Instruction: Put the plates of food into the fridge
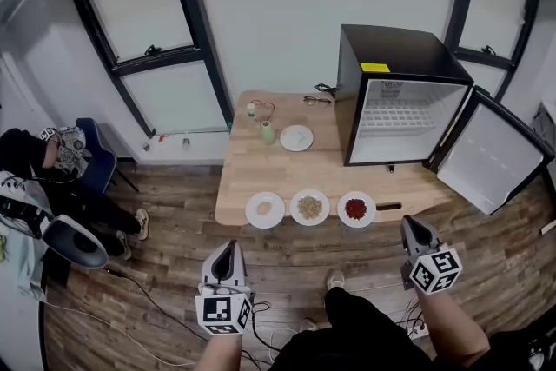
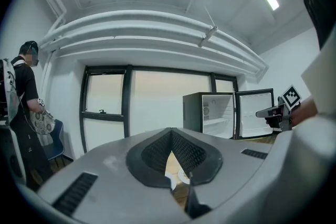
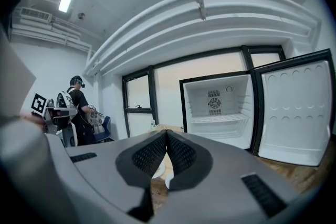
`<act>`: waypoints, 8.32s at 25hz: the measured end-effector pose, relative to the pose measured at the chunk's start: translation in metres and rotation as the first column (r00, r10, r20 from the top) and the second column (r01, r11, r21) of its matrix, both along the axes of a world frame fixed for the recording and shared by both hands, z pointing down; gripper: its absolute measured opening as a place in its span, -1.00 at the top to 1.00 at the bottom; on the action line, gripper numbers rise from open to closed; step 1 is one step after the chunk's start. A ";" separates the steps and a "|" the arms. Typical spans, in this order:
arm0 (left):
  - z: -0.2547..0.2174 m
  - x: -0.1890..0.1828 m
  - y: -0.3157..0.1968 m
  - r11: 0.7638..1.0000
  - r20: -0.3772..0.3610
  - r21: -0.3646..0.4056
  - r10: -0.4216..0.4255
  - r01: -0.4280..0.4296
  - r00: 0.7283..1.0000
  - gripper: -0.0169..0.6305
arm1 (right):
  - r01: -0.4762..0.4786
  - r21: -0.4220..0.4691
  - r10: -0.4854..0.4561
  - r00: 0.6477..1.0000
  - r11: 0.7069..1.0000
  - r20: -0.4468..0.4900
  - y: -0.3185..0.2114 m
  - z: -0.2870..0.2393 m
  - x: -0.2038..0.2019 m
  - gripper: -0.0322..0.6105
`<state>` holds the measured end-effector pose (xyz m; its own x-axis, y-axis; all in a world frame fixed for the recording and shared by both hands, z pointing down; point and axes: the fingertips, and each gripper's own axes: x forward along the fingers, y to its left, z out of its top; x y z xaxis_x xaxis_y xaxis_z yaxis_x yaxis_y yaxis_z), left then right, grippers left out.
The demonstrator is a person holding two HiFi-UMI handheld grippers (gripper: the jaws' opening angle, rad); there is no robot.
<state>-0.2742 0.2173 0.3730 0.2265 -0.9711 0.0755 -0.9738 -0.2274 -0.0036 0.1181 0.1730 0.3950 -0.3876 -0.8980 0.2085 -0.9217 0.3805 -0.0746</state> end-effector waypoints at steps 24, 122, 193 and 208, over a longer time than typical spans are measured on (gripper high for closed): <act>0.000 0.013 -0.156 0.999 0.055 -0.045 -0.022 0.024 0.998 0.94 | 0.081 -0.044 -0.077 0.993 0.996 0.088 -0.186 0.033 -0.017 0.83; 0.117 0.171 -0.289 0.817 0.186 -0.262 0.565 -0.514 0.804 0.94 | -0.079 -0.652 0.628 0.379 0.754 0.680 -0.108 0.329 0.008 0.75; 0.005 0.152 -0.386 0.959 0.165 -0.001 0.280 -0.283 0.946 0.94 | -0.069 -0.449 0.414 0.528 0.891 0.742 -0.373 0.081 0.096 0.79; 0.012 0.121 -0.375 0.981 0.165 -0.025 0.193 -0.192 0.967 0.94 | -0.233 -0.498 0.443 0.821 0.836 0.360 -0.418 0.087 0.114 0.68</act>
<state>-0.1534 -0.1578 0.3850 0.3928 -0.9094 0.1364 -0.8975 -0.4115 -0.1589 0.2325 -0.2449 0.4824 -0.2181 -0.8544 0.4716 -0.8064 -0.1144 -0.5802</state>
